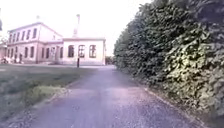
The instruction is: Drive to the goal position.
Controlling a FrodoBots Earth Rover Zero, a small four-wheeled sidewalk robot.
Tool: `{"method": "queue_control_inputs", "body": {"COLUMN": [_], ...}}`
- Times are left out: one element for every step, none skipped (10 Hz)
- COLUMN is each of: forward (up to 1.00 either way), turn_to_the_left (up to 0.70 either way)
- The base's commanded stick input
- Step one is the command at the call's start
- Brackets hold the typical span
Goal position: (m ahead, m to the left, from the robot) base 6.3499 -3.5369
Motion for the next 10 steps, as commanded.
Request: {"method": "queue_control_inputs", "body": {"forward": [0.7, 0.7, 0.7, 0.7, 0.7, 0.7, 0.7, 0.7, 0.7, 0.7], "turn_to_the_left": [0.11, 0.11, 0.02, 0.0, 0.0, 0.0, 0.0, 0.0, 0.0, 0.0]}}
